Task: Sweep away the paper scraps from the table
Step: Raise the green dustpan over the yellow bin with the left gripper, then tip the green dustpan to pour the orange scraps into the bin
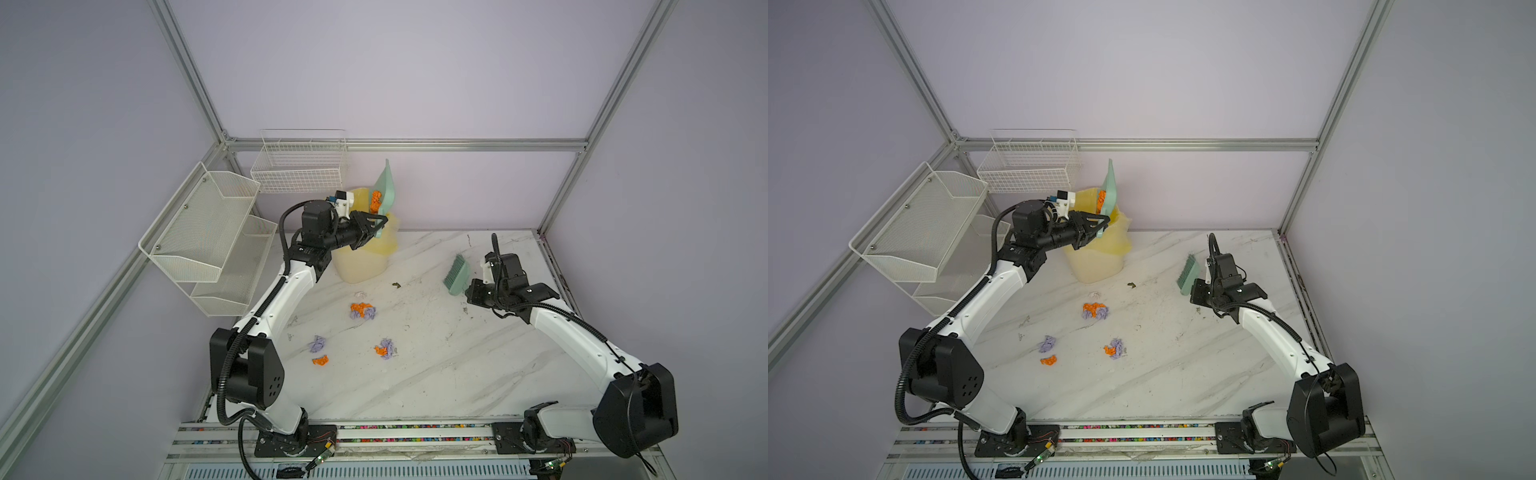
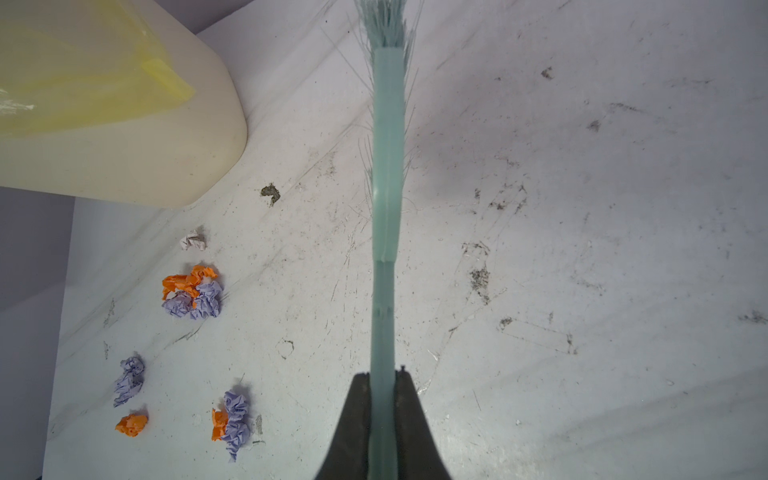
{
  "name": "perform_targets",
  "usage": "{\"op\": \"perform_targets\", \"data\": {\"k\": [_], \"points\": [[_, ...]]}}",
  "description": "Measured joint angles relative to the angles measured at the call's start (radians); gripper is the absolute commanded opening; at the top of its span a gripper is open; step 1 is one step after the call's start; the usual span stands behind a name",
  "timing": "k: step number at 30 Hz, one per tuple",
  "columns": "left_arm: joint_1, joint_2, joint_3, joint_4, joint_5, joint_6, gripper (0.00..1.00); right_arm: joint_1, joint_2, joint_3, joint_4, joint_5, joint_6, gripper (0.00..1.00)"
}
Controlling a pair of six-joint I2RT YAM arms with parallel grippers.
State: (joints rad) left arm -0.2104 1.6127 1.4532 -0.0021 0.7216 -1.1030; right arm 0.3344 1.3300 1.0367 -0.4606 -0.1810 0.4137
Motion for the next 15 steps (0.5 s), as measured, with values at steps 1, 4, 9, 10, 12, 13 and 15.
{"op": "perform_targets", "data": {"k": [1, 4, 9, 10, 12, 13, 15], "points": [[0.004, 0.000, -0.014, 0.026, 0.006, -0.021, 0.12, 0.000, 0.000, 0.003, 0.000, 0.000, 0.000, 0.00], [0.022, 0.000, -0.058, 0.116, 0.030, -0.093, 0.12, 0.000, 0.000, 0.013, -0.001, 0.000, -0.003, 0.00], [0.054, 0.000, -0.116, 0.285, 0.066, -0.227, 0.12, 0.000, 0.000, 0.018, -0.007, 0.001, -0.005, 0.00], [0.059, 0.000, -0.126, 0.319, 0.071, -0.252, 0.12, 0.000, 0.000, 0.018, -0.009, 0.001, -0.005, 0.00], [0.071, 0.000, -0.154, 0.419, 0.082, -0.331, 0.12, 0.000, 0.000, 0.020, -0.021, 0.001, -0.008, 0.00], [0.075, 0.002, -0.169, 0.470, 0.086, -0.367, 0.12, 0.000, 0.000, 0.022, -0.027, 0.001, -0.008, 0.00], [0.084, 0.019, -0.200, 0.602, 0.093, -0.469, 0.12, 0.000, -0.001, 0.029, -0.039, 0.002, -0.011, 0.00]]}}
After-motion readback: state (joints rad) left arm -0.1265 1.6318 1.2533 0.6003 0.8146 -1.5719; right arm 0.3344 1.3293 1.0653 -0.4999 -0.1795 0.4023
